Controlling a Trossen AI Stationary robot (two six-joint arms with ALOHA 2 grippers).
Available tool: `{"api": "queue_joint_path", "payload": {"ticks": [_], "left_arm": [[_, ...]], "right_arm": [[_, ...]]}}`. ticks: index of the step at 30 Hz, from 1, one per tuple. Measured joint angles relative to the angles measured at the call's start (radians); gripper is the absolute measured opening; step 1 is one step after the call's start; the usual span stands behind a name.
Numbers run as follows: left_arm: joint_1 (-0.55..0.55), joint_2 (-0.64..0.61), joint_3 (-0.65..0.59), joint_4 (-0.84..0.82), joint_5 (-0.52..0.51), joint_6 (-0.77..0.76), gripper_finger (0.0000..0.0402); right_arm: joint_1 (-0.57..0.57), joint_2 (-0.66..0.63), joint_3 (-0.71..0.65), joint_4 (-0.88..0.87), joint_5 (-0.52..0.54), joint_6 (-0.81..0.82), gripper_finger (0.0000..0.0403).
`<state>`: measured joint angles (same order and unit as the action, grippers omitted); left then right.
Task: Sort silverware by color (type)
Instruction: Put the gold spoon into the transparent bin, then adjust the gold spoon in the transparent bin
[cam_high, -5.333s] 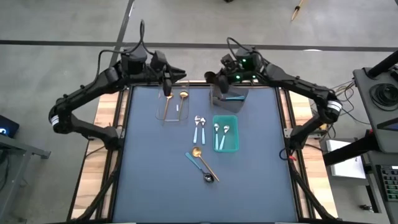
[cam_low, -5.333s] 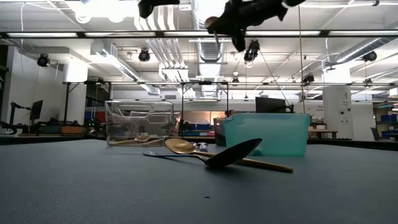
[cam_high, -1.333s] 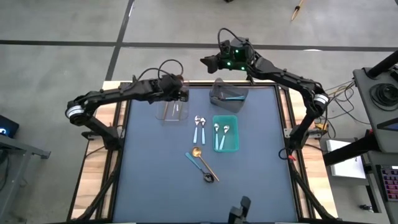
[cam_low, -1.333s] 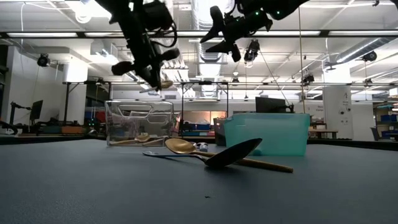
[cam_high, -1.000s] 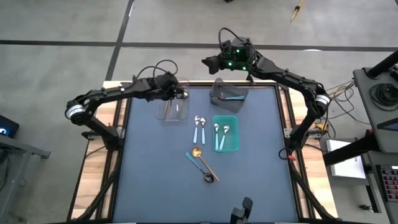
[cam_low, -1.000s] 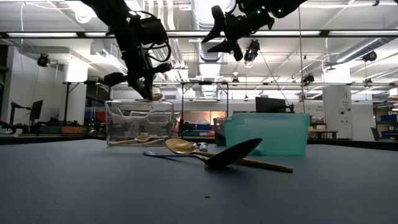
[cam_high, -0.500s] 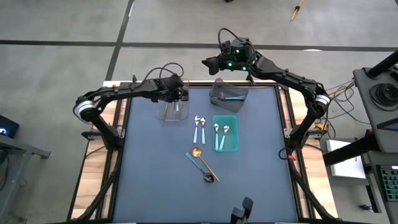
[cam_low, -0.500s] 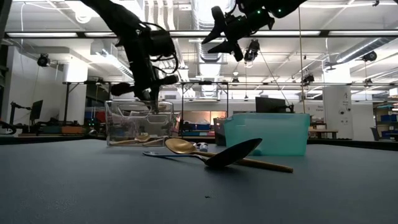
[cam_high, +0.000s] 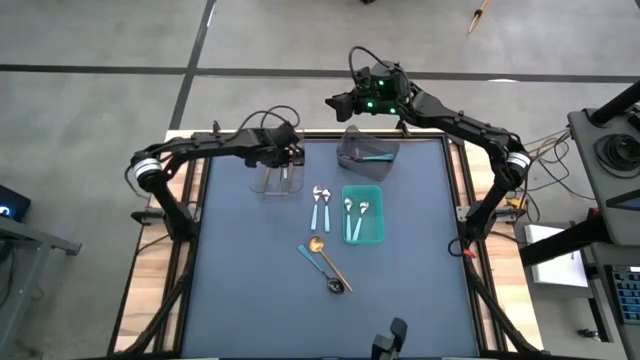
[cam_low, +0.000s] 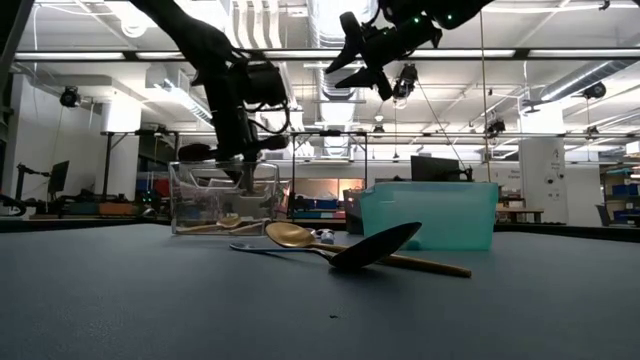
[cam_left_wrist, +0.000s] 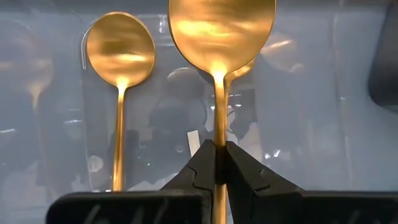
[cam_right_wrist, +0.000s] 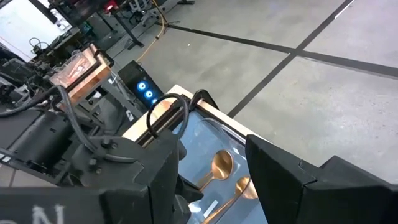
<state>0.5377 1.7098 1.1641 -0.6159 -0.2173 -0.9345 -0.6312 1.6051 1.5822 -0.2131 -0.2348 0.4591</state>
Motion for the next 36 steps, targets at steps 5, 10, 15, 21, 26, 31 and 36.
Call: {"api": "queue_joint_path", "payload": {"ticks": [5, 10, 15, 21, 26, 31, 36], "left_arm": [[0.000, 0.023, 0.000, -0.009, 0.002, -0.010, 0.0006], [0.000, 0.046, -0.001, -0.014, 0.006, -0.017, 0.0008], [0.000, 0.063, -0.001, -0.015, 0.008, -0.018, 0.0008], [0.001, 0.069, -0.001, -0.016, 0.008, -0.026, 0.0009], [0.001, 0.070, -0.001, -0.016, 0.002, -0.026, 0.0014], [0.001, 0.070, -0.001, -0.016, 0.000, -0.026, 0.0030], [0.001, 0.070, -0.001, -0.016, 0.000, -0.026, 0.0045]], "right_arm": [[0.000, 0.000, 0.000, 0.000, 0.000, 0.000, 0.0176], [0.000, 0.000, 0.000, 0.000, 0.000, 0.000, 0.0176], [0.000, 0.000, 0.000, 0.000, 0.000, 0.001, 0.0176], [0.000, 0.000, 0.000, 0.000, 0.000, 0.001, 0.0176], [0.000, 0.000, 0.000, 0.000, 0.000, 0.001, 0.0176], [0.000, 0.000, 0.000, 0.001, 0.000, 0.001, 0.0176], [0.000, 0.000, 0.000, 0.001, 0.000, 0.001, 0.0176]]}}
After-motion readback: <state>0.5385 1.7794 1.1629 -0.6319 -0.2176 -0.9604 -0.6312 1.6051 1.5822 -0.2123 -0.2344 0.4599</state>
